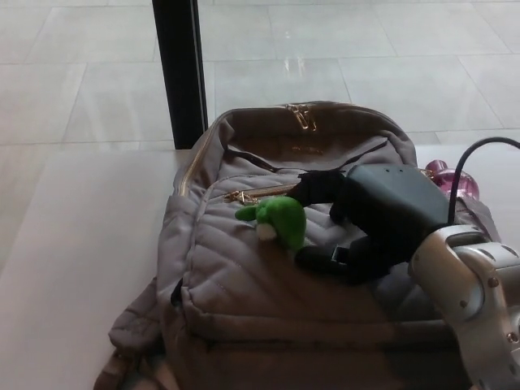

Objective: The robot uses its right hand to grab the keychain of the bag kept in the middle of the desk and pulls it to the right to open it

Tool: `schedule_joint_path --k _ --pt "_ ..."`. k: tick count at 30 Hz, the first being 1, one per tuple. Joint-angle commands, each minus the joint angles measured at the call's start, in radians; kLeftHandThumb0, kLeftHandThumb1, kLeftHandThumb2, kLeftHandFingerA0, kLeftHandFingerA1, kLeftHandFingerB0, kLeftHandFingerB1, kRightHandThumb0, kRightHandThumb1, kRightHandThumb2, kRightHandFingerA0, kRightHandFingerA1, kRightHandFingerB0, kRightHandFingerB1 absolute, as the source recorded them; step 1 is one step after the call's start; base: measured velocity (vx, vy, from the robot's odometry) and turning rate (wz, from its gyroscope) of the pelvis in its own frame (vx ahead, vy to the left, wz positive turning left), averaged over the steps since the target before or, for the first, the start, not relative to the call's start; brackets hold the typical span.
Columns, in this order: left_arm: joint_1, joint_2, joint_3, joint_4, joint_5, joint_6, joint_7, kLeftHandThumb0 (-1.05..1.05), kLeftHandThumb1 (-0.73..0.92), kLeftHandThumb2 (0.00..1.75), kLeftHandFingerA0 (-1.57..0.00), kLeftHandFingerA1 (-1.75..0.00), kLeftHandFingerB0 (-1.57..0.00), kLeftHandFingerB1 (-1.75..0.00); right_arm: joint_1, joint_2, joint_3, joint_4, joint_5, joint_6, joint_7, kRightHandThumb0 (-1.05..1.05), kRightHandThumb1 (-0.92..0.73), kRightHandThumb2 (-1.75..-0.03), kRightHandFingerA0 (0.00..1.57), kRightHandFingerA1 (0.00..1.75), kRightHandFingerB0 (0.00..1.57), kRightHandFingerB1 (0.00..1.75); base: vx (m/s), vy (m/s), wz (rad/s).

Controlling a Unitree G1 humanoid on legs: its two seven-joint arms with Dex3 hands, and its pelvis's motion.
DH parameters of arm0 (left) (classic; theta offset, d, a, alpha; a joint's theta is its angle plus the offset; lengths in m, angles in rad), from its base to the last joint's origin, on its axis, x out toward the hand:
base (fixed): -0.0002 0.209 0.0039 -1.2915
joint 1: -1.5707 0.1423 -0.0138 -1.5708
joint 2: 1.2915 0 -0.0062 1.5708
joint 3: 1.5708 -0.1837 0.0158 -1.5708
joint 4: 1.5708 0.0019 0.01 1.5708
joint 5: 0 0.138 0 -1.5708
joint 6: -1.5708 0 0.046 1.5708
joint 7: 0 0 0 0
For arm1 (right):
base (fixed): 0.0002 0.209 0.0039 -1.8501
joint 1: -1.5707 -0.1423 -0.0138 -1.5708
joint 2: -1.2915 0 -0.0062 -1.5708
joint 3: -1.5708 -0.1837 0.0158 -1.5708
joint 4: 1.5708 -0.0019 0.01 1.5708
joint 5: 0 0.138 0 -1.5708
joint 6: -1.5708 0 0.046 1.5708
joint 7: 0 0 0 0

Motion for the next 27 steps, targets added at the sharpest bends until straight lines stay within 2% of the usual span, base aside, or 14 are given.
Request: schedule_joint_path --k 1,2,3,4,13,16,17,18,19,20,21,25,26,27 --pt "-0.001 0.013 0.012 0.001 -0.014 -0.009 -0.015 -0.67 0.79 0.64 -0.71 -0.50 -0.55 -0.43 -0.008 0.030 0.035 0.013 -0.070 0.008 0.042 -0.85 -0.74 -0.63 0.68 0.95 0.51 0.46 0.00 0.000 0.00" --pt "0.001 0.013 0.010 0.001 -0.010 -0.015 -0.011 -0.68 0.80 0.65 -0.72 -0.50 -0.56 -0.43 -0.011 0.035 0.033 0.009 -0.072 0.011 0.050 -0.85 -0.74 -0.63 0.67 0.95 0.50 0.46 0.00 0.000 0.00" --pt "0.000 0.012 0.012 0.001 -0.012 -0.012 -0.015 -0.67 0.80 0.64 -0.71 -0.51 -0.55 -0.43 -0.013 0.041 0.031 0.012 -0.075 0.003 0.043 -0.84 -0.59 -1.06 0.76 0.96 0.42 0.56 0.00 0.000 0.00" --pt "-0.004 0.012 0.011 0.002 -0.010 -0.003 -0.009 -0.67 0.81 0.65 -0.72 -0.50 -0.55 -0.43 -0.019 0.040 0.030 0.011 -0.081 0.004 0.051 -0.84 -0.73 -0.63 0.68 0.97 0.48 0.45 0.00 0.000 0.00" --pt "-0.005 0.012 0.016 -0.001 -0.012 -0.002 -0.006 -0.68 0.83 0.65 -0.76 -0.53 -0.63 -0.46 -0.031 0.051 0.007 0.021 -0.138 0.030 0.081 -0.92 -0.68 -0.61 0.73 0.88 0.37 0.40 0.00 0.000 0.00" --pt "-0.009 0.010 0.016 -0.001 -0.011 0.006 -0.001 -0.70 0.83 0.65 -0.76 -0.53 -0.63 -0.46 -0.035 0.050 0.002 0.019 -0.153 0.048 0.106 -0.93 -0.52 -0.96 0.71 0.84 0.29 0.48 0.00 0.000 0.00" --pt "-0.010 0.011 0.012 0.000 -0.007 0.004 -0.003 -0.70 0.85 0.66 -0.75 -0.51 -0.62 -0.46 -0.042 0.056 0.009 0.020 -0.174 0.065 0.116 -0.95 -0.68 -0.61 0.73 0.83 0.32 0.36 0.00 0.000 0.00" --pt "-0.010 0.010 0.014 0.000 -0.010 0.003 -0.005 -0.70 0.85 0.66 -0.75 -0.52 -0.63 -0.46 -0.047 0.062 0.016 0.021 -0.190 0.076 0.125 -0.96 -0.69 -0.61 0.74 0.81 0.32 0.35 0.00 0.000 0.00" --pt "-0.005 0.008 0.009 -0.006 -0.006 -0.003 -0.007 -0.70 0.86 0.66 -0.75 -0.51 -0.61 -0.46 -0.045 0.065 0.020 0.020 -0.201 0.078 0.127 -0.93 -0.52 -0.96 0.73 0.82 0.27 0.47 0.00 0.000 0.00" --pt "-0.005 0.007 0.012 -0.007 -0.009 -0.001 -0.008 -0.71 0.86 0.66 -0.74 -0.51 -0.62 -0.46 -0.044 0.074 0.021 0.020 -0.205 0.085 0.130 -0.94 -0.69 -0.62 0.75 0.84 0.32 0.35 0.00 0.000 0.00" --pt "-0.005 0.007 0.013 -0.007 -0.011 0.000 -0.008 -0.71 0.86 0.66 -0.74 -0.51 -0.62 -0.46 -0.043 0.079 0.021 0.019 -0.209 0.088 0.133 -0.94 -0.69 -0.62 0.75 0.84 0.32 0.35 0.00 0.000 0.00" --pt "-0.009 0.005 0.009 -0.010 -0.009 0.012 0.002 -0.72 0.87 0.66 -0.76 -0.50 -0.63 -0.45 -0.042 0.132 0.036 0.036 -0.258 0.143 0.146 -0.98 -0.69 -0.63 0.82 1.46 0.32 0.36 0.00 0.000 0.00" --pt "-0.009 0.005 0.011 -0.011 -0.011 0.014 0.000 -0.72 0.88 0.66 -0.75 -0.50 -0.61 -0.45 -0.043 0.139 0.039 0.040 -0.269 0.149 0.150 -0.91 -0.51 -1.03 0.79 1.30 0.18 0.43 0.00 0.000 0.00" --pt "-0.008 0.005 0.012 -0.013 -0.013 0.013 -0.004 -0.72 0.88 0.66 -0.75 -0.50 -0.61 -0.45 -0.044 0.146 0.040 0.045 -0.277 0.154 0.154 -0.91 -0.51 -1.03 0.79 1.30 0.18 0.43 0.00 0.000 0.00"
